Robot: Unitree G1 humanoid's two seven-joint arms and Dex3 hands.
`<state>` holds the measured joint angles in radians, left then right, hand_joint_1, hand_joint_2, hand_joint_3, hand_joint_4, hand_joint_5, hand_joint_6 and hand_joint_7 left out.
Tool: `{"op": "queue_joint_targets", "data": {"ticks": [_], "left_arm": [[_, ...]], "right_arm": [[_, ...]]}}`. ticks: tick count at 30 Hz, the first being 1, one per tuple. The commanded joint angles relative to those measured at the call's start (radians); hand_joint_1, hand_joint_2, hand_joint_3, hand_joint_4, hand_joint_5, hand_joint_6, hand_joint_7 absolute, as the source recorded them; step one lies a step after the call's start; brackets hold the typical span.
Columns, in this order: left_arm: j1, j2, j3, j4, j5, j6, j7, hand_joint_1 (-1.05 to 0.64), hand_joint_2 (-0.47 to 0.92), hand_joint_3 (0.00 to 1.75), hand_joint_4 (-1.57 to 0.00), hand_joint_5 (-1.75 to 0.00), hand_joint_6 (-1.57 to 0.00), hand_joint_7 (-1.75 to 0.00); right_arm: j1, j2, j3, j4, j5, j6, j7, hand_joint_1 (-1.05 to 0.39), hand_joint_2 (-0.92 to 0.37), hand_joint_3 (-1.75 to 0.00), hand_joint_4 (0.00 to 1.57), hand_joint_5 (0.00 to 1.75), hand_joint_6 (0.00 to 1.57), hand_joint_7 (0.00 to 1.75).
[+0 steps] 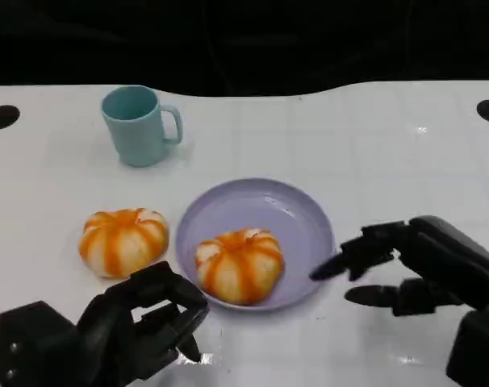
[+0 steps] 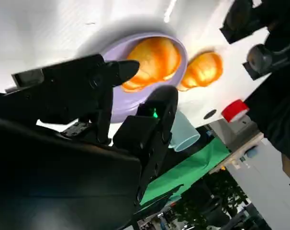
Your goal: Grasp the bread from the table and place it into the plate.
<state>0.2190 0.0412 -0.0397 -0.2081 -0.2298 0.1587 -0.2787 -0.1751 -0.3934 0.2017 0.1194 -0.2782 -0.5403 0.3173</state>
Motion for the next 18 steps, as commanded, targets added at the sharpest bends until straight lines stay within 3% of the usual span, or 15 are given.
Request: {"op": "queue_joint_targets", "data": {"ticks": [1, 3, 10, 18], "left_arm": [[0.000, 0.011, 0.006, 0.000, 0.004, -0.004, 0.006, -0.51, 0.92, 0.32, -0.73, -1.75, -0.73, -1.40], [-0.001, 0.011, 0.007, -0.003, 0.001, 0.001, 0.005, -0.51, 0.92, 0.32, -0.73, -1.75, -0.73, -1.40], [0.001, 0.010, 0.009, -0.008, -0.004, 0.008, 0.006, -0.51, 0.92, 0.31, -0.73, -1.75, -0.74, -1.39], [0.005, 0.014, 0.012, -0.012, -0.005, 0.007, 0.003, -0.51, 0.92, 0.30, -0.74, -1.75, -0.74, -1.37]], "right_arm": [[0.050, -0.063, -0.030, -0.053, 0.019, 0.007, 0.034, -0.04, -0.45, -1.12, 0.83, 1.59, 0.97, 0.83], [0.086, -0.085, -0.038, -0.088, 0.017, 0.028, 0.049, -0.06, -0.42, -1.18, 0.81, 1.66, 0.93, 0.97], [0.162, -0.105, -0.047, -0.168, 0.002, 0.089, 0.069, -0.07, -0.45, -1.10, 0.76, 1.70, 0.86, 1.08], [0.177, -0.079, -0.038, -0.100, 0.013, 0.038, 0.040, -0.05, -0.43, -1.16, 0.77, 1.72, 0.80, 1.23]]}}
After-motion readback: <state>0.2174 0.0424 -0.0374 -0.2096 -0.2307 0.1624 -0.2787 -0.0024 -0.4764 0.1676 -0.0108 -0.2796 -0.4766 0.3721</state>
